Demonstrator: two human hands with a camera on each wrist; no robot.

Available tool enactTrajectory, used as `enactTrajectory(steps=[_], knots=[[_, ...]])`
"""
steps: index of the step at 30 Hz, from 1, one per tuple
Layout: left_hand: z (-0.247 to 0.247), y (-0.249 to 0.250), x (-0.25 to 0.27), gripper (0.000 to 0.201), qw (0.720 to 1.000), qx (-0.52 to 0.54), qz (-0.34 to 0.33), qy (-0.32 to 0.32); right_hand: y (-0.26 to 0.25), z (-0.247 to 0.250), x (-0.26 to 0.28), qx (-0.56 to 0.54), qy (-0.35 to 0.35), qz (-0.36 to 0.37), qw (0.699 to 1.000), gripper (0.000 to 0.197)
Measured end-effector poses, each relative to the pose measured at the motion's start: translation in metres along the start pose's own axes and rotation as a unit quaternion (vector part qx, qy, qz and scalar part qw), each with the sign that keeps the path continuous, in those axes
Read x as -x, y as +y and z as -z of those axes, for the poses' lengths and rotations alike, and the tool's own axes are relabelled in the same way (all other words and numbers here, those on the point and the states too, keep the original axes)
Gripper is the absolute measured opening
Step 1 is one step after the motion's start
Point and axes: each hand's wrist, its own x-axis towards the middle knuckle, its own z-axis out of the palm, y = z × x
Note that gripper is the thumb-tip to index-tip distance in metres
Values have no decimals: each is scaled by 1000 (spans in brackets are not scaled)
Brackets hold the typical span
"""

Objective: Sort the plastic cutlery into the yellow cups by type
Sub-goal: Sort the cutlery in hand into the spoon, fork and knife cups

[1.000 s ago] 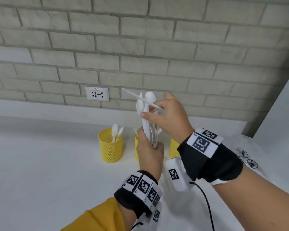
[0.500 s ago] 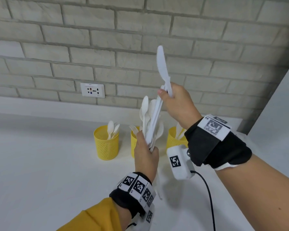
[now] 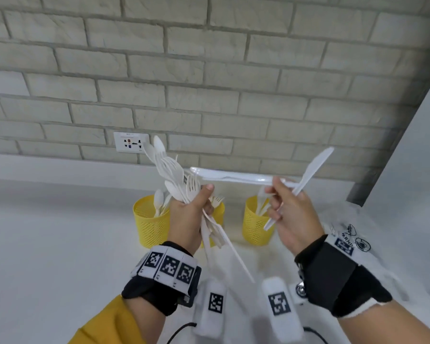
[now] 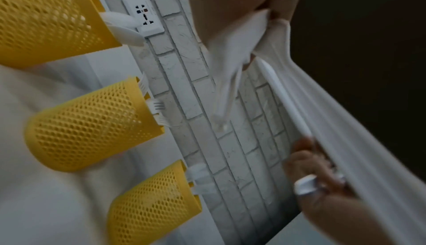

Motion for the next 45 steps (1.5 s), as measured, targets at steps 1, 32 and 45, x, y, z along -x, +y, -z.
enactTrajectory(steps=[1, 32, 45], knots=[[-1, 1, 0, 28, 1000, 10, 9, -9, 7, 2, 4, -3, -9, -20, 1000, 17], [4, -13, -3, 27, 989, 34, 116, 83, 53, 40, 25, 250, -190, -126, 941, 23], [1, -17, -6, 16, 990, -15, 142, -16, 58, 29, 11, 358, -291, -154, 874, 31]])
